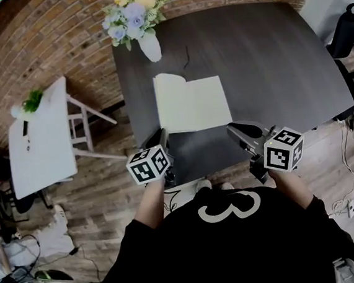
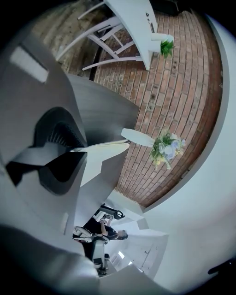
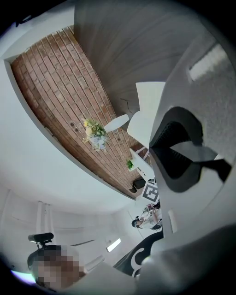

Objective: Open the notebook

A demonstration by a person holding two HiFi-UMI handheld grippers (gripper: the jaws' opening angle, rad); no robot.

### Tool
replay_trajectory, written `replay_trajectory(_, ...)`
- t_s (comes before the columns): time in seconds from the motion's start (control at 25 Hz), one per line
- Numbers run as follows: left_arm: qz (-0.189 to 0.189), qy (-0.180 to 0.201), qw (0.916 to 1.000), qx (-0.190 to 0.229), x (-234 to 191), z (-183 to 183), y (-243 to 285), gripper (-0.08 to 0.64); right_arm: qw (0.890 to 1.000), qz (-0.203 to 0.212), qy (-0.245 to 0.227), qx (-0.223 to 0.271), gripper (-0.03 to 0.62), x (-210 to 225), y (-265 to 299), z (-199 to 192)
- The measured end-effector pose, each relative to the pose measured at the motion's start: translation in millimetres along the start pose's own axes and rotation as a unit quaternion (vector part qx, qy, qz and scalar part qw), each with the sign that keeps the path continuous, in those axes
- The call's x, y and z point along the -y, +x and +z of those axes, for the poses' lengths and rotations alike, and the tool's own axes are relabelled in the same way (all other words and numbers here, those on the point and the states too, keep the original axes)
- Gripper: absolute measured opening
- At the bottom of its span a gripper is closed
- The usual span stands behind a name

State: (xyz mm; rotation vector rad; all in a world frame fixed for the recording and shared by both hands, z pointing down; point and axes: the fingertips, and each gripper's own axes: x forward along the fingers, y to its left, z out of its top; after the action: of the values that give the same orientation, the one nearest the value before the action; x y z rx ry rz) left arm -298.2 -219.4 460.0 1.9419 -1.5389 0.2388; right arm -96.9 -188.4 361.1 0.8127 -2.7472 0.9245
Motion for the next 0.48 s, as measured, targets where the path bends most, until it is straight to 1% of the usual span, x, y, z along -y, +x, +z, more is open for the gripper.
replay_trajectory(0.16,-0.013,-0.001,0.9998,-0.016,-13,-9,4,0.055,1.0,-0.016,0.01,-0.002,0.0,1,8,-8)
replay_trajectory(0.32,-0.03,-0.017,0.9989,-0.032,-23,-19,6,0.061,0.999,-0.021,0.034,-0.003,0.0,-2,16,-17)
replay_trajectory(0.48,-0.039,-0.03,0.9977,-0.046,-32,-30,11,0.067,0.999,-0.024,0.038,-0.006,0.0,-5,24,-27)
